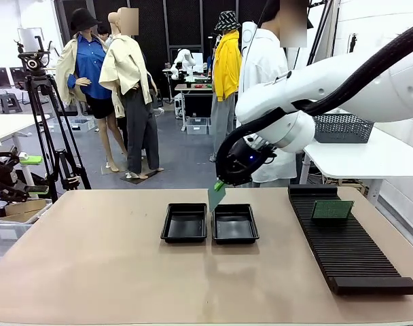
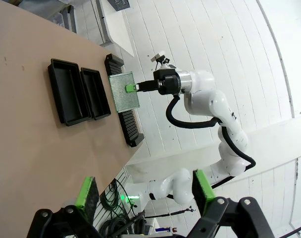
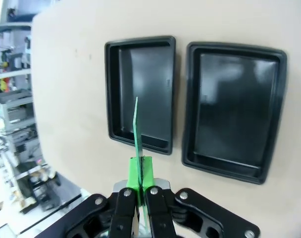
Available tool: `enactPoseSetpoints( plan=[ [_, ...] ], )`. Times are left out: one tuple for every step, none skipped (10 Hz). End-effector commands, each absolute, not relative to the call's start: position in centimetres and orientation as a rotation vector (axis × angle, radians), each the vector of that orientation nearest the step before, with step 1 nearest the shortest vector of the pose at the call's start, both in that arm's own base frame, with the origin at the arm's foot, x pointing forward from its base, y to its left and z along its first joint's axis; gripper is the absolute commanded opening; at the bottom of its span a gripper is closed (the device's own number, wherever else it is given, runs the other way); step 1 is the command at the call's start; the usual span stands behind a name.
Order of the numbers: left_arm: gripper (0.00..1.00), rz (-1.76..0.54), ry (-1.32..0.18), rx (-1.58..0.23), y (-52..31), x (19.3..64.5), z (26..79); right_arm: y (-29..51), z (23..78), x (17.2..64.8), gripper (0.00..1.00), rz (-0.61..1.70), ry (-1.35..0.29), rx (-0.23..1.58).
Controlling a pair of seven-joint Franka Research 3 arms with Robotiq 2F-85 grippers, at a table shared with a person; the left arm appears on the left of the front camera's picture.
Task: Inspect and transfer BCBs to ESD trays.
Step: Pick up the Blank PCB from the PCB Rack and place it in the left ESD tray.
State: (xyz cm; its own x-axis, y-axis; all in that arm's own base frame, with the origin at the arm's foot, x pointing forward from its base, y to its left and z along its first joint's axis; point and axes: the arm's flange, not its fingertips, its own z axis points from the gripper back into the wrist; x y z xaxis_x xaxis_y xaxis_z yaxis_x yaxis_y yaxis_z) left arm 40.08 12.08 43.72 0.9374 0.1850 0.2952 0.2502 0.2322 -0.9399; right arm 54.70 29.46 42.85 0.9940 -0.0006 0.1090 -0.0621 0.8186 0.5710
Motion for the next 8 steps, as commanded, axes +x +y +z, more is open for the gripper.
enactPoseSetpoints(
  plan=[
    [1.0,-0.049,-0.384,-1.341,12.3,40.0,43.8,32.2,41.8,55.9,0.0,-0.003,-0.086,0.653],
    [1.0,-0.049,-0.384,-1.341,12.3,40.0,43.8,33.3,41.3,56.2,0.0,-0.003,-0.083,0.645],
    [1.0,-0.049,-0.384,-1.341,12.3,40.0,43.8,34.2,40.6,56.7,0.0,-0.007,-0.071,0.65],
    [1.0,-0.049,-0.384,-1.341,12.3,40.0,43.8,34.8,39.8,57.5,0.0,-0.009,-0.055,0.659],
    [1.0,-0.049,-0.384,-1.341,12.3,40.0,43.8,35.0,39.2,58.2,0.0,-0.021,-0.053,0.668],
    [1.0,-0.049,-0.384,-1.341,12.3,40.0,43.8,35.0,38.6,59.0,0.0,-0.033,-0.03,0.679],
    [1.0,-0.049,-0.384,-1.341,12.3,40.0,43.8,35.3,38.3,59.4,0.0,-0.034,-0.035,0.695],
    [1.0,-0.049,-0.384,-1.341,12.3,40.0,43.8,35.9,37.7,60.0,0.0,-0.034,-0.022,0.689]
  ],
)
